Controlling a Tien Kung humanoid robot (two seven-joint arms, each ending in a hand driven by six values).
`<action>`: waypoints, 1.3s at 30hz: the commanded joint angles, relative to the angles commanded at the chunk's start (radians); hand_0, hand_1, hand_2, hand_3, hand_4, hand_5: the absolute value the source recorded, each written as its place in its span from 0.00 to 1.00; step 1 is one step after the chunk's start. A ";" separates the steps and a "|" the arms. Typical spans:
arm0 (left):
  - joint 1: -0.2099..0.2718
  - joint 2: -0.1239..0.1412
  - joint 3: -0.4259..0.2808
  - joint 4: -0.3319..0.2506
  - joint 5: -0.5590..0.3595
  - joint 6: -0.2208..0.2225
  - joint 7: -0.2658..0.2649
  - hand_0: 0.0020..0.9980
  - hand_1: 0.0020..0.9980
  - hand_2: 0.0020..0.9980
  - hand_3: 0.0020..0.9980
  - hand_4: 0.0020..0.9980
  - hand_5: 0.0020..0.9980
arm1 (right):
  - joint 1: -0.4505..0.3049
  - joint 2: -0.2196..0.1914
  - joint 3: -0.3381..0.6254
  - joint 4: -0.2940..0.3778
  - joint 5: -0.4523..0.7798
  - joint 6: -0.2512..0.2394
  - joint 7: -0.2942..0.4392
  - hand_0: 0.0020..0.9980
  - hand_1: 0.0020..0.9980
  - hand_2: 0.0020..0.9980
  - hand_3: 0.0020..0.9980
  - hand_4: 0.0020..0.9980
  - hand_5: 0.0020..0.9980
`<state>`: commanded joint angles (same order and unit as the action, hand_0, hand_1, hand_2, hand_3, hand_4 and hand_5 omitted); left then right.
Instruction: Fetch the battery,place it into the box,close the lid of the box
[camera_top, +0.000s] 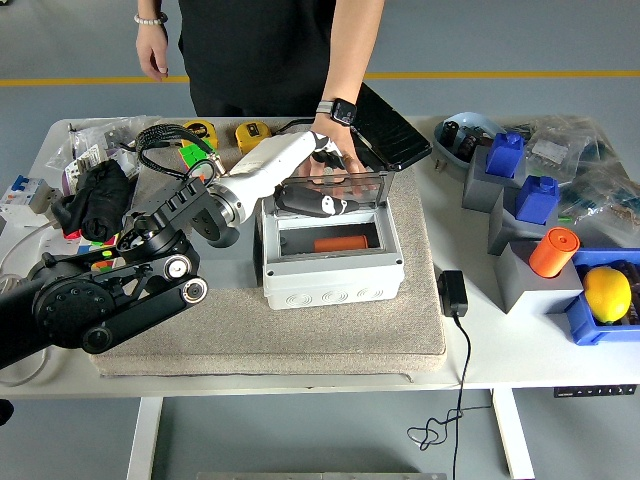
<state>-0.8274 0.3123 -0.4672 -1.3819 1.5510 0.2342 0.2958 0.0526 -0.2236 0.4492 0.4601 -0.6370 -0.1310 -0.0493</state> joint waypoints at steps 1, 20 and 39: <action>0.002 0.002 0.001 -0.009 0.001 -0.003 0.003 0.60 0.66 0.64 0.61 0.98 0.53 | -0.001 0.000 0.000 0.000 0.000 0.000 0.000 0.62 0.65 0.66 0.57 0.94 0.44; 0.078 0.033 0.060 -0.121 -0.014 -0.011 0.015 0.51 0.60 0.61 0.59 0.98 0.53 | -0.007 0.001 -0.004 -0.013 0.006 0.001 0.000 0.62 0.65 0.66 0.57 0.94 0.44; 0.248 0.000 -0.194 -0.128 -0.249 0.168 -0.218 0.50 0.61 0.62 0.60 1.00 0.56 | -0.007 0.003 -0.014 -0.030 0.020 0.002 0.001 0.62 0.65 0.66 0.57 0.94 0.44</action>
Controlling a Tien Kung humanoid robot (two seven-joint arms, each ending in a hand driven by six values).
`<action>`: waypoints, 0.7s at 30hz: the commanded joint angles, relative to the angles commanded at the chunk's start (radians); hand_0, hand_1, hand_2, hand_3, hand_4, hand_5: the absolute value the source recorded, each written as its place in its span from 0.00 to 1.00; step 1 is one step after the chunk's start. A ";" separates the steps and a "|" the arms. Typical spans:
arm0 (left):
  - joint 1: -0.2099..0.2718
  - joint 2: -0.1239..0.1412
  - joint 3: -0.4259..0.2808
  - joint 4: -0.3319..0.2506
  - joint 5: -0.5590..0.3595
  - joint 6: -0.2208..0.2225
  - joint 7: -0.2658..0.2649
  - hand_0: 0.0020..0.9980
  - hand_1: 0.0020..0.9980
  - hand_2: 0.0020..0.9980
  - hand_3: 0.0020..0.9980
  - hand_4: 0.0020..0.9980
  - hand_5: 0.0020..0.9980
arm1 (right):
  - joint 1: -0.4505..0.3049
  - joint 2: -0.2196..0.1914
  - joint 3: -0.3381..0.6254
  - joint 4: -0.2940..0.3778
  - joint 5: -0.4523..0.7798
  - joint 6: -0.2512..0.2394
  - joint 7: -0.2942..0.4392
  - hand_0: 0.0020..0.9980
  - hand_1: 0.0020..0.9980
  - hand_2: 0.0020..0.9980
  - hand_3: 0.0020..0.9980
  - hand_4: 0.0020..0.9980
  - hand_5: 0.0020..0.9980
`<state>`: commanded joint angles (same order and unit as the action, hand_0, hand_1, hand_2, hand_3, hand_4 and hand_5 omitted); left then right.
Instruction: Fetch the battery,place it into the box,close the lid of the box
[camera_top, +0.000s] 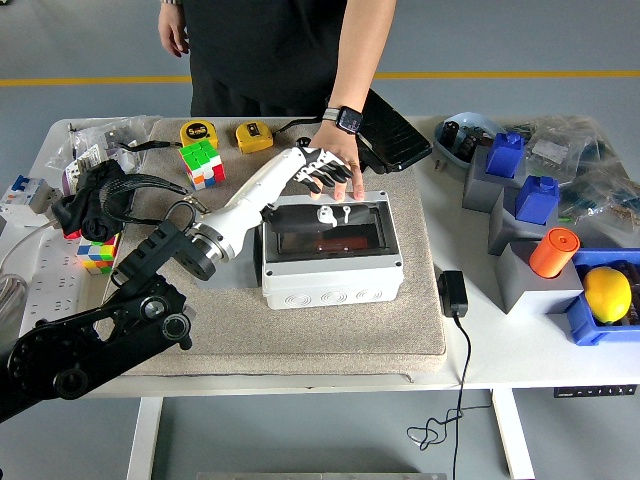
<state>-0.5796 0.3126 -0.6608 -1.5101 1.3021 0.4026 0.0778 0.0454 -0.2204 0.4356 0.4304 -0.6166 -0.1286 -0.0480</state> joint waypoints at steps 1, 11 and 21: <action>0.016 -0.004 -0.030 0.006 -0.035 0.010 -0.024 0.50 0.61 0.62 0.60 1.00 0.56 | 0.001 0.000 -0.001 -0.003 0.003 0.000 0.000 0.62 0.65 0.66 0.57 0.94 0.44; 0.127 -0.022 -0.277 0.054 -0.146 0.048 -0.114 0.50 0.62 0.62 0.60 0.99 0.56 | 0.005 0.000 -0.020 -0.031 0.031 0.005 -0.002 0.62 0.65 0.66 0.57 0.94 0.45; 0.180 -0.021 -0.454 0.091 -0.188 0.057 -0.141 0.50 0.62 0.62 0.59 0.99 0.55 | 0.016 -0.004 -0.019 -0.041 0.031 0.007 -0.005 0.61 0.65 0.66 0.57 0.94 0.45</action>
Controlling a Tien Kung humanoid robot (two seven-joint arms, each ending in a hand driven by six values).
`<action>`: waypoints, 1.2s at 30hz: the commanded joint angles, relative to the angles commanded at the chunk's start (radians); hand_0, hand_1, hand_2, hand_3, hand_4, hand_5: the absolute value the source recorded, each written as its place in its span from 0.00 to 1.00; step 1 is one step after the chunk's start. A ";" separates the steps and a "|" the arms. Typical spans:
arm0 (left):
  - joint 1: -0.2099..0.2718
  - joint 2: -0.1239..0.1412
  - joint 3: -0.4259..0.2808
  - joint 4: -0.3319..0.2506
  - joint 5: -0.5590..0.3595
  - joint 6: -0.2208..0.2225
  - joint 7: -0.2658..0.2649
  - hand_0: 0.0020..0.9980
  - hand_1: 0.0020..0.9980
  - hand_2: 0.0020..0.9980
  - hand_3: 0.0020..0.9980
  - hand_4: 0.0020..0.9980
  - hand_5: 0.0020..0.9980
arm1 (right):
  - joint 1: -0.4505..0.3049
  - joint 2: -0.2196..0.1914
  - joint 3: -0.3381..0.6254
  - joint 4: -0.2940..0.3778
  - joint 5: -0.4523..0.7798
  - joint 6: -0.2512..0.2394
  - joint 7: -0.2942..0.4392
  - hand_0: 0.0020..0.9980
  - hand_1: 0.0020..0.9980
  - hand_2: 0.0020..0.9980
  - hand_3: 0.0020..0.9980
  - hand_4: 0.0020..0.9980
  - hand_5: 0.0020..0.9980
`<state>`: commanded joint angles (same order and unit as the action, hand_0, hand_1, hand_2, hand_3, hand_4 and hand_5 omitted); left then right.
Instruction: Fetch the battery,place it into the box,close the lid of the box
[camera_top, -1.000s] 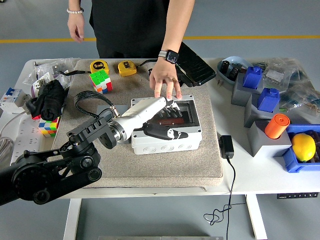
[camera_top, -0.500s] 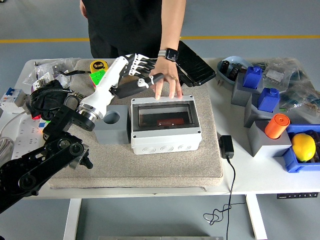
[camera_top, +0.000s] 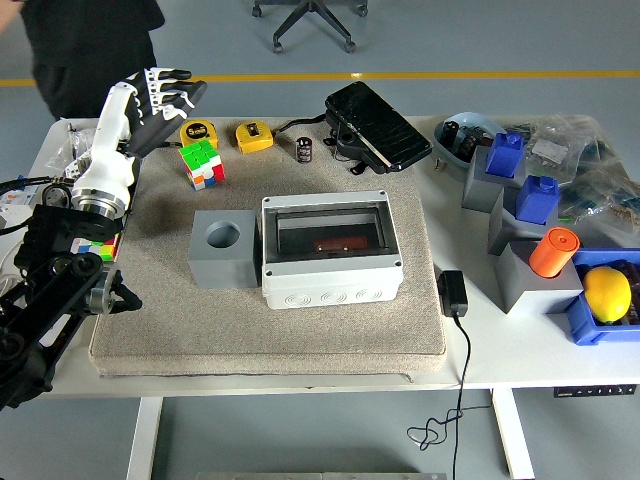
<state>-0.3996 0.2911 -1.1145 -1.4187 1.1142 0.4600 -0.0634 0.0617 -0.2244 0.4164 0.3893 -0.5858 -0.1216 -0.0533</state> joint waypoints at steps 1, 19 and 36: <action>0.002 0.001 -0.008 0.002 -0.004 0.002 -0.003 0.50 0.62 0.62 0.59 0.99 0.55 | 0.001 0.000 0.001 0.000 -0.001 0.000 -0.001 0.61 0.65 0.66 0.57 0.94 0.45; 0.064 0.016 -0.138 0.014 -0.016 -0.015 -0.002 0.54 0.62 0.60 0.58 0.96 0.52 | 0.004 0.002 0.009 -0.002 -0.010 0.008 -0.013 0.62 0.65 0.66 0.57 0.93 0.44; 0.063 0.009 -0.149 0.004 -0.012 -0.021 -0.002 0.52 0.61 0.59 0.58 0.95 0.51 | 0.005 0.003 0.013 -0.003 -0.012 0.010 -0.017 0.62 0.65 0.66 0.57 0.93 0.44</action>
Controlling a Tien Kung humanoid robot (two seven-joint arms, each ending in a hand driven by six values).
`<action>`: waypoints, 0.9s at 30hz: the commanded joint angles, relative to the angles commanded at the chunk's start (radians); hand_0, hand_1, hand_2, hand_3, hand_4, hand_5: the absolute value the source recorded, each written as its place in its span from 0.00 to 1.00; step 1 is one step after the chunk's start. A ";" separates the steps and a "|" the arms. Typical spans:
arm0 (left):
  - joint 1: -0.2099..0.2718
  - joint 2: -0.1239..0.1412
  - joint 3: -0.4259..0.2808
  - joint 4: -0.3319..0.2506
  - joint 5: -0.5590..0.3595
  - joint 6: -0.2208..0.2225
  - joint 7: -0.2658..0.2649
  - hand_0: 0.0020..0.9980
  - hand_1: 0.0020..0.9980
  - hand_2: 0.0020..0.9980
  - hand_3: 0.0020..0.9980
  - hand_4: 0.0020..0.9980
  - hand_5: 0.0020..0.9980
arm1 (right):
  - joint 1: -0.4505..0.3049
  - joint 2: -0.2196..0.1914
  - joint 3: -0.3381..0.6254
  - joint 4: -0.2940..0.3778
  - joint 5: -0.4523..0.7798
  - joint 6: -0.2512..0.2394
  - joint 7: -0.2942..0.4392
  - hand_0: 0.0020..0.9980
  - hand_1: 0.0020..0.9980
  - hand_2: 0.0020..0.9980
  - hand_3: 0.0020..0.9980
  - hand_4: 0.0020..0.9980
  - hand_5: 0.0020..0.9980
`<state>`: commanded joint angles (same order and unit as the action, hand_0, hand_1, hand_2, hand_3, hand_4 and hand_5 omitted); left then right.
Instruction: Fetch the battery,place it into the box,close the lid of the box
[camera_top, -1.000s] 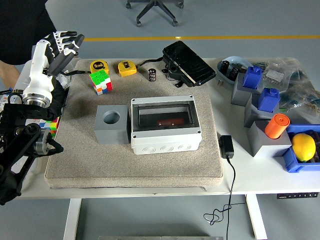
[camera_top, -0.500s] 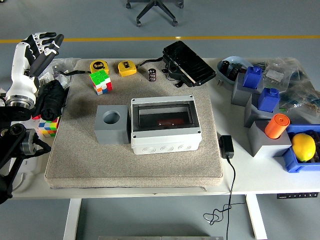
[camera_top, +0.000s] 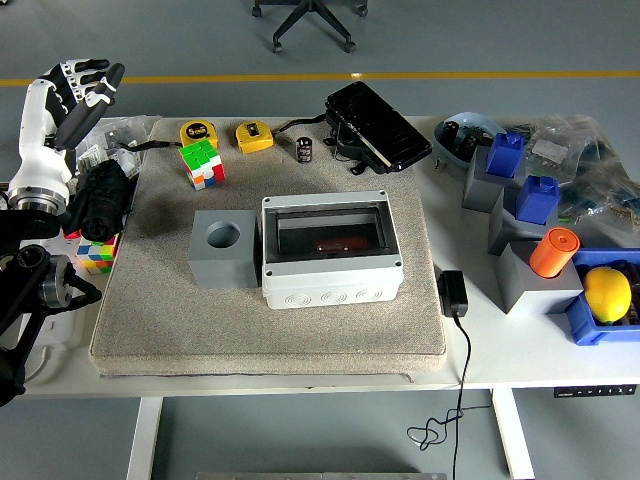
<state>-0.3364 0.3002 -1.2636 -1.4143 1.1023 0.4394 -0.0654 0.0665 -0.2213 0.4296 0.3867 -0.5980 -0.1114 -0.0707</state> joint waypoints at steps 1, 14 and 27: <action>0.001 -0.001 0.000 0.000 -0.001 0.000 0.000 0.52 0.61 0.59 0.58 0.95 0.51 | 0.000 0.000 0.001 0.001 -0.001 0.000 0.000 0.62 0.65 0.66 0.57 0.93 0.44; 0.001 0.000 0.003 -0.002 -0.001 0.001 0.000 0.52 0.60 0.58 0.57 0.95 0.51 | 0.003 -0.001 -0.003 0.000 0.005 0.000 -0.001 0.62 0.65 0.67 0.57 0.94 0.45; 0.011 0.010 0.048 -0.006 -0.006 0.000 0.003 0.50 0.59 0.57 0.57 0.95 0.51 | 0.014 -0.014 -0.031 0.005 0.001 0.002 -0.006 0.62 0.66 0.67 0.57 0.94 0.45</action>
<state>-0.3258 0.3098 -1.2159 -1.4205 1.0960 0.4391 -0.0621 0.0800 -0.2349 0.3983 0.3920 -0.5969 -0.1094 -0.0766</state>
